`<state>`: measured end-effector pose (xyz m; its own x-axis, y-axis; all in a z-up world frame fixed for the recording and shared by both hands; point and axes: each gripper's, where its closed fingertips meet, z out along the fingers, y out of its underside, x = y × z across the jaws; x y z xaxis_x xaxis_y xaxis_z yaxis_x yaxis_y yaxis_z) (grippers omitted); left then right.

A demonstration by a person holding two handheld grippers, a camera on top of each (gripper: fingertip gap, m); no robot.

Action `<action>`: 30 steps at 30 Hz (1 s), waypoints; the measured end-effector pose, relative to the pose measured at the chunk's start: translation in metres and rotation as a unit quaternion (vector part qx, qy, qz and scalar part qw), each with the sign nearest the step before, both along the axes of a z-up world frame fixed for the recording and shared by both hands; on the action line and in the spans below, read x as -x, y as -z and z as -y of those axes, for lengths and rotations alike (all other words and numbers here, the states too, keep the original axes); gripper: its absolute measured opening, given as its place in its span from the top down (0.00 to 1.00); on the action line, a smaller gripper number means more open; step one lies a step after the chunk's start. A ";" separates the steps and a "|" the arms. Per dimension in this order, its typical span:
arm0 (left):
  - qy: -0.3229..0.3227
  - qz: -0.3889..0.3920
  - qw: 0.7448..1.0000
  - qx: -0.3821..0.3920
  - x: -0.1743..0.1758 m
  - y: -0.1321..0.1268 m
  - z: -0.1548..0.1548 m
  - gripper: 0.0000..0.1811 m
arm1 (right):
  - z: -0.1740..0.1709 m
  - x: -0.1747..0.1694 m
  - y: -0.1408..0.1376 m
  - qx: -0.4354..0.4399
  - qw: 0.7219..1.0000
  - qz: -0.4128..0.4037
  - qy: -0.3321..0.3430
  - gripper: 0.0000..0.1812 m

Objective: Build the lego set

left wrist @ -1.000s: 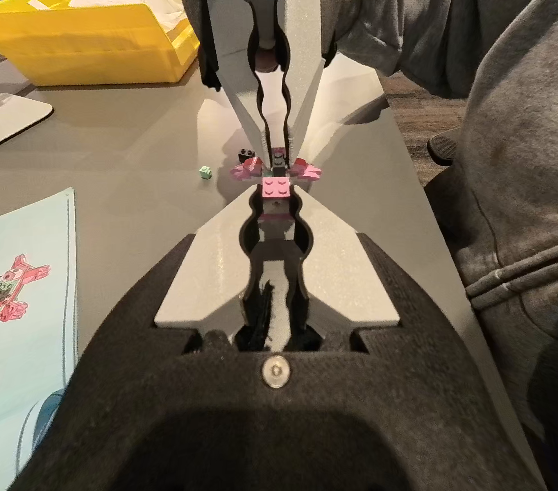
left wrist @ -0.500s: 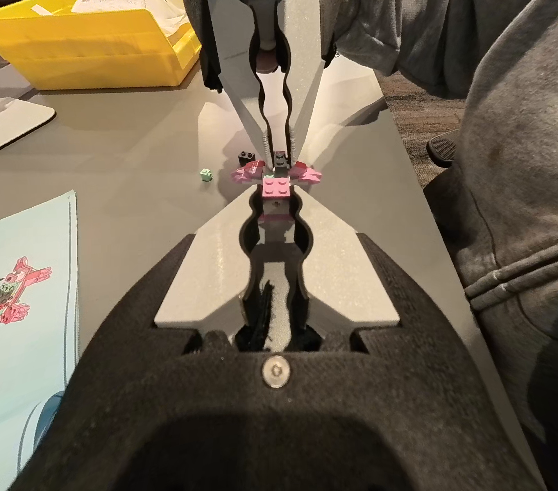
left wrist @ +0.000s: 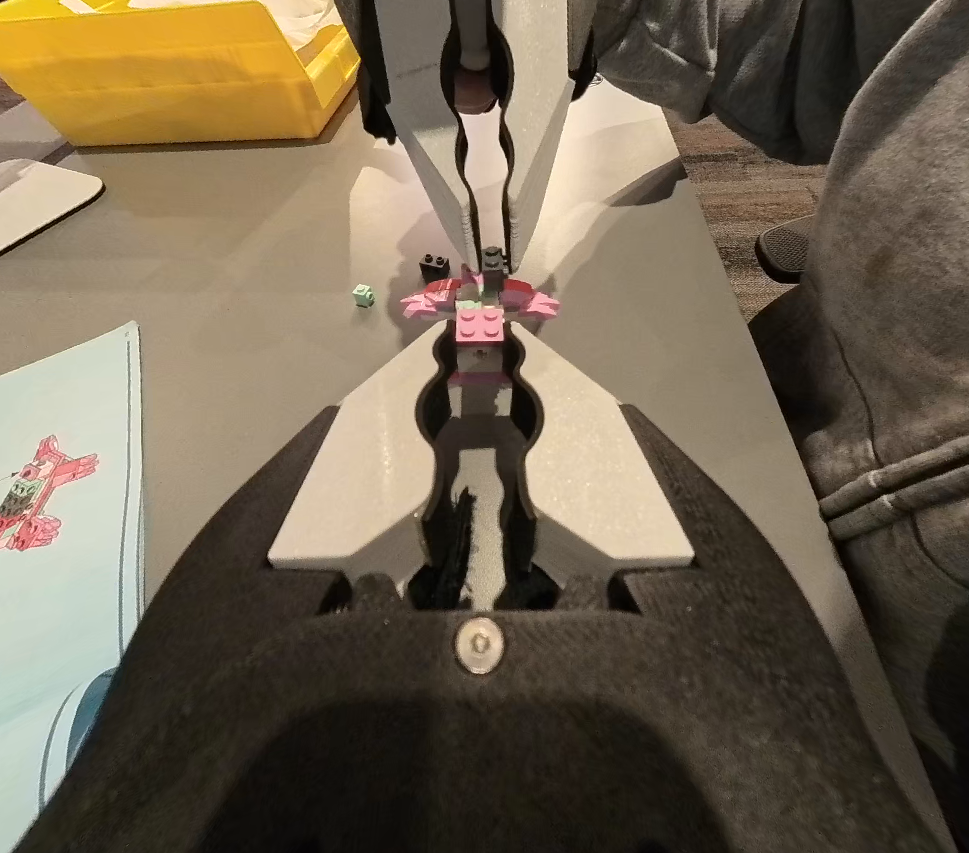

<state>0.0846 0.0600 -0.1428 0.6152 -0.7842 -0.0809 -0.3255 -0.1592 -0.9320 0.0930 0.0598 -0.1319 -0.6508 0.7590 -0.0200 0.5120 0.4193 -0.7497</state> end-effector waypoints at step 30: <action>-0.057 0.005 0.998 0.032 0.021 0.006 -0.012 0.91 | -0.116 -0.046 0.053 -0.084 0.970 0.081 0.215 0.96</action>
